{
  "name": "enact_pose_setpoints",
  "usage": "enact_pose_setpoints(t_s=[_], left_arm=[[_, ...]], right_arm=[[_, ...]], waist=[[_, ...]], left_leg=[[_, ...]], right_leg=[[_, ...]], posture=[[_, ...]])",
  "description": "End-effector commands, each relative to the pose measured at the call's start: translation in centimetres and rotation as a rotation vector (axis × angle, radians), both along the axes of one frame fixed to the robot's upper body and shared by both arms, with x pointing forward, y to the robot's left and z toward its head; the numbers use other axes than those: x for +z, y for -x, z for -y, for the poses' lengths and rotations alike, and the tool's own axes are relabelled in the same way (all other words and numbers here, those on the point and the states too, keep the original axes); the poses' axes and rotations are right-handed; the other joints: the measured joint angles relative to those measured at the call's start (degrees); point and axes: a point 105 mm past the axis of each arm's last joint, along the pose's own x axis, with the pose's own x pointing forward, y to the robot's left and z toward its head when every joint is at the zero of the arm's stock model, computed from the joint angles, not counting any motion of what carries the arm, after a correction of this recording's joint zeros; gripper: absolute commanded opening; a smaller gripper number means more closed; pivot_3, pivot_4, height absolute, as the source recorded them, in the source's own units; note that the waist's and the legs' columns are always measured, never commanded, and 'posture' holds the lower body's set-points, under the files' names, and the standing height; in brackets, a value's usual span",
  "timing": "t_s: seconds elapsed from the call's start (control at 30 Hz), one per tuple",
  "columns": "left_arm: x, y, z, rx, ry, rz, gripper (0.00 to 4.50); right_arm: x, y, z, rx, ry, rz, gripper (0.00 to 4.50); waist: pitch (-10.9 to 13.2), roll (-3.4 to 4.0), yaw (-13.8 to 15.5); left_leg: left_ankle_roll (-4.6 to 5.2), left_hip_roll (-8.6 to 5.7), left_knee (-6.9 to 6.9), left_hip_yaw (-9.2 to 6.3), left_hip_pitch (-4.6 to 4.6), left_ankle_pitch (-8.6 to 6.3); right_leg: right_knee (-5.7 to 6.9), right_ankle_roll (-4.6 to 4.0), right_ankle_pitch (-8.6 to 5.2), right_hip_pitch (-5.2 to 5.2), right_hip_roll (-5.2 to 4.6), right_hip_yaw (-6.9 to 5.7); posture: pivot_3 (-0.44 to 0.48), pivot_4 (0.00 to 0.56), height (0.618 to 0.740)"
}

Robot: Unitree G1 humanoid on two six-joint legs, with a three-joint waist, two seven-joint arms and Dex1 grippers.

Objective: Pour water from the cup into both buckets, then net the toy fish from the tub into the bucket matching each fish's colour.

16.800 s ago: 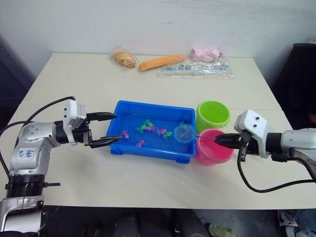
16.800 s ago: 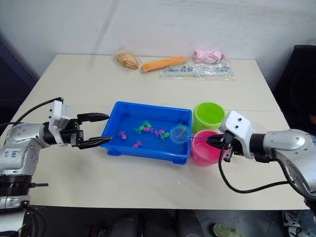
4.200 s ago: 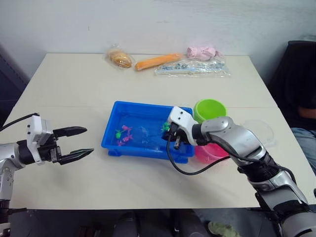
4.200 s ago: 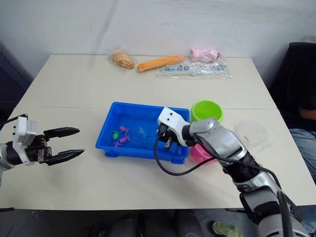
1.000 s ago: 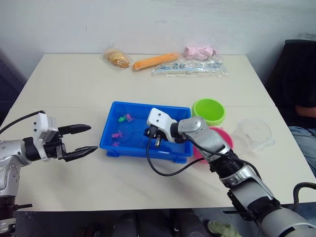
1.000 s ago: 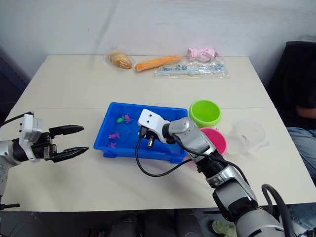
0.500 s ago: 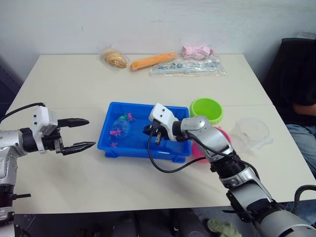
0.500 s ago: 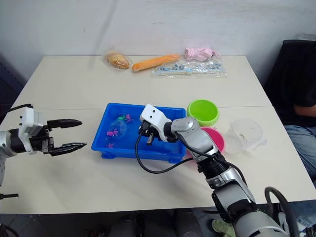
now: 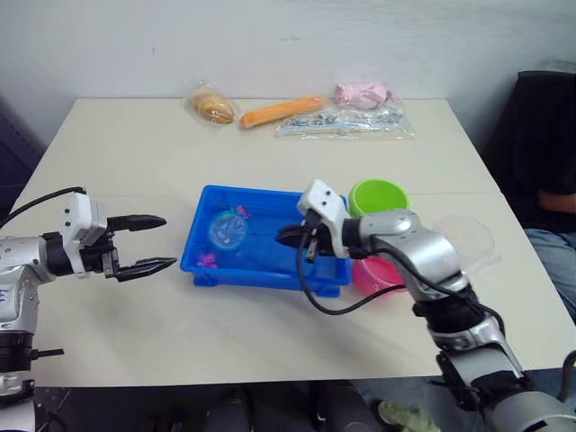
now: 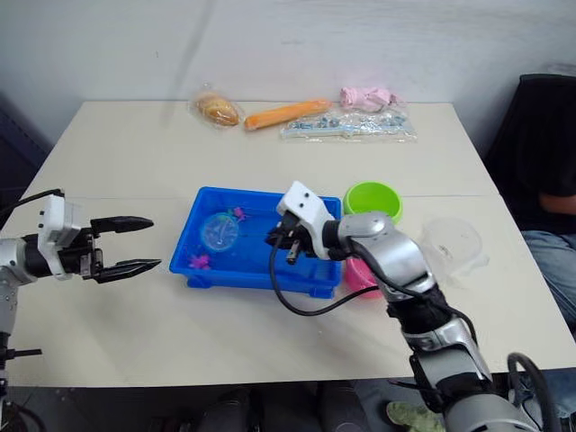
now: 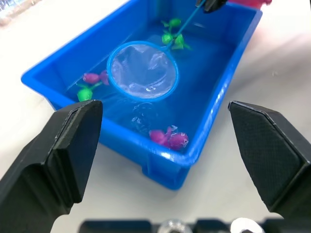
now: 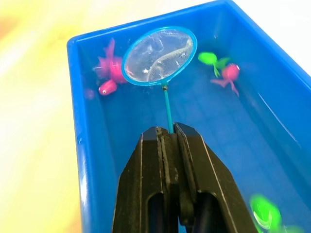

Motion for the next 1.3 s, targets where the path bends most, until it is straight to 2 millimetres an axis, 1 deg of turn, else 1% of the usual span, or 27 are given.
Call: enact_pose_setpoints(t_s=[0.03,0.2,0.37,0.5,0.7,0.93,1.07,1.3], left_arm=[[0.8,-0.2,1.2,-0.045,0.026,0.026,4.46],[0.8,-0.4,2.0,-0.078,0.029,0.024,4.46],[0.1,-0.5,1.0,-0.064,-0.014,0.004,4.46],[-0.7,-0.2,-0.4,-0.033,-0.045,-0.016,4.46],[-1.5,1.1,-1.9,0.004,-0.067,-0.045,4.46],[-2.4,2.4,-2.5,0.035,-0.067,-0.07,4.46],[-2.6,2.8,-2.5,0.045,-0.069,-0.08,4.46],[-2.4,3.2,-2.5,0.062,-0.058,-0.078,4.46]], right_arm=[[1.1,1.2,1.7,-0.004,-0.011,0.017,0.0],[0.5,1.7,4.3,-0.082,0.015,-0.001,0.0],[-0.2,1.2,4.8,-0.114,0.075,0.034,0.0],[-0.7,0.8,4.3,-0.109,0.111,0.066,0.0],[-1.2,0.5,2.8,-0.074,0.158,0.124,0.0],[-1.8,0.4,0.8,-0.033,0.191,0.155,0.0],[-2.6,0.6,-0.3,0.022,0.233,0.159,0.0],[-2.7,0.3,-1.1,0.045,0.263,0.186,0.0]], waist=[[0.0,0.0,0.22],[-0.01,-0.02,0.8],[-0.01,-0.01,0.94],[-0.01,-0.01,0.97],[-0.01,-0.01,1.01],[-0.01,-0.01,1.01],[-0.01,-0.01,1.02],[-0.01,-0.01,0.98]], left_leg=[[0.0,-0.01,0.0,0.0,0.0,0.0],[0.02,-0.01,0.0,0.04,0.0,-0.01],[0.02,-0.02,0.02,0.05,0.05,0.0],[0.02,-0.02,0.02,0.05,0.04,0.0],[0.04,-0.03,0.02,0.07,0.02,-0.02],[0.04,0.0,0.02,0.05,0.02,-0.02],[0.04,-0.02,0.02,0.04,0.02,-0.02],[0.04,-0.01,0.02,0.03,0.01,-0.02]], right_leg=[[-0.01,0.0,0.0,0.0,0.01,0.0],[-0.04,0.01,0.0,0.0,0.06,0.03],[-0.07,0.01,0.0,0.0,0.11,0.05],[-0.06,0.01,0.0,-0.01,0.18,0.05],[-0.05,0.0,0.0,-0.01,0.08,0.05],[-0.03,0.0,0.0,-0.01,0.01,0.03],[-0.04,0.0,0.0,-0.01,0.0,0.01],[-0.03,0.0,0.0,-0.01,0.0,0.01]], posture=[[0.0,0.15,0.74],[0.0,0.15,0.74],[0.0,0.15,0.74],[0.0,0.15,0.74],[0.0,0.15,0.74],[0.0,0.15,0.74],[0.0,0.15,0.74],[0.0,0.15,0.74]])
